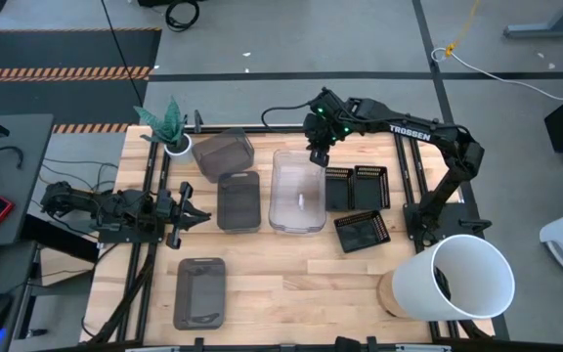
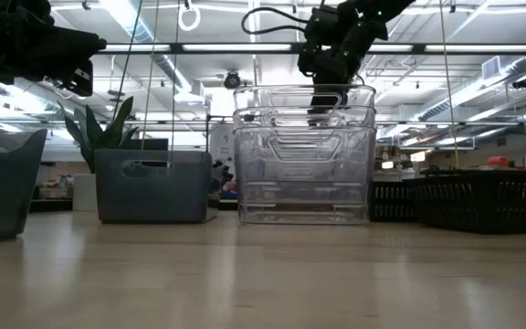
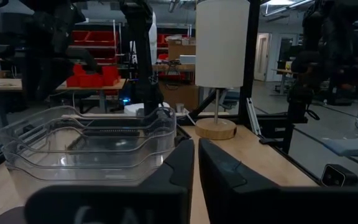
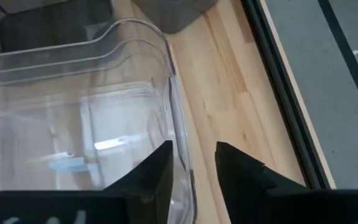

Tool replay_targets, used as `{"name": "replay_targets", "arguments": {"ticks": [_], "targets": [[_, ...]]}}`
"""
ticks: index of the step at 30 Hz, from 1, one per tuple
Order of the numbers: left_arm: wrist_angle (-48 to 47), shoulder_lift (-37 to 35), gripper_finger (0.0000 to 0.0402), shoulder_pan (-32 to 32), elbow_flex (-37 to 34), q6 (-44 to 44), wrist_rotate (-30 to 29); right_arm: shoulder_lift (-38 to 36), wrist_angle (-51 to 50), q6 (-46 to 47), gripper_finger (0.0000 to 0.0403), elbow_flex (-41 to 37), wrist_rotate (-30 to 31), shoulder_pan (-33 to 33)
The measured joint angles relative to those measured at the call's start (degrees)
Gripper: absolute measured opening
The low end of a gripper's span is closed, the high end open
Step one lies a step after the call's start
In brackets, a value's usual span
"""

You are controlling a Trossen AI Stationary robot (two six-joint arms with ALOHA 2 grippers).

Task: Stack baskets by color
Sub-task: Stack the transparent bin on the transparent bin, then stack the bottom black transparent bin on the bottom black transparent bin

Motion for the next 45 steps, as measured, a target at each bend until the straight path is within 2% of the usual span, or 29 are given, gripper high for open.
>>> {"name": "replay_targets", "arguments": {"ticks": [3, 8, 12, 21, 28, 41, 45], "targets": [[0.0, 0.0, 0.0025, 0.0, 0.0, 0.0, 0.0, 0.0, 0.1, 0.9, 0.0139, 0.0, 1.1, 0.2], [0.0, 0.0, 0.003, 0.0, 0.0, 0.0, 0.0, 0.0, -0.6, 3.0, 0.0143, 1.4, 6.4, 1.4], [0.0, 0.0, 0.0034, 0.0, 0.0, 0.0, 0.0, 0.0, -0.7, 5.4, 0.0144, 2.7, 7.3, 3.6], [0.0, 0.0, 0.0031, 0.0, 0.0, 0.0, 0.0, 0.0, 1.3, 9.6, 0.0144, 5.9, 10.5, 12.8], [0.0, 0.0, 0.0032, 0.0, 0.0, 0.0, 0.0, 0.0, 4.4, 13.0, 0.0144, 8.2, 10.3, 19.7], [0.0, 0.0, 0.0026, 0.0, 0.0, 0.0, 0.0, -1.1, 6.6, 12.1, 0.0142, 8.3, 10.8, 30.1], [0.0, 0.0, 0.0028, 0.0, 0.0, 0.0, 0.0, -1.2, 6.5, 10.3, 0.0142, 8.2, 14.6, 32.6]]}}
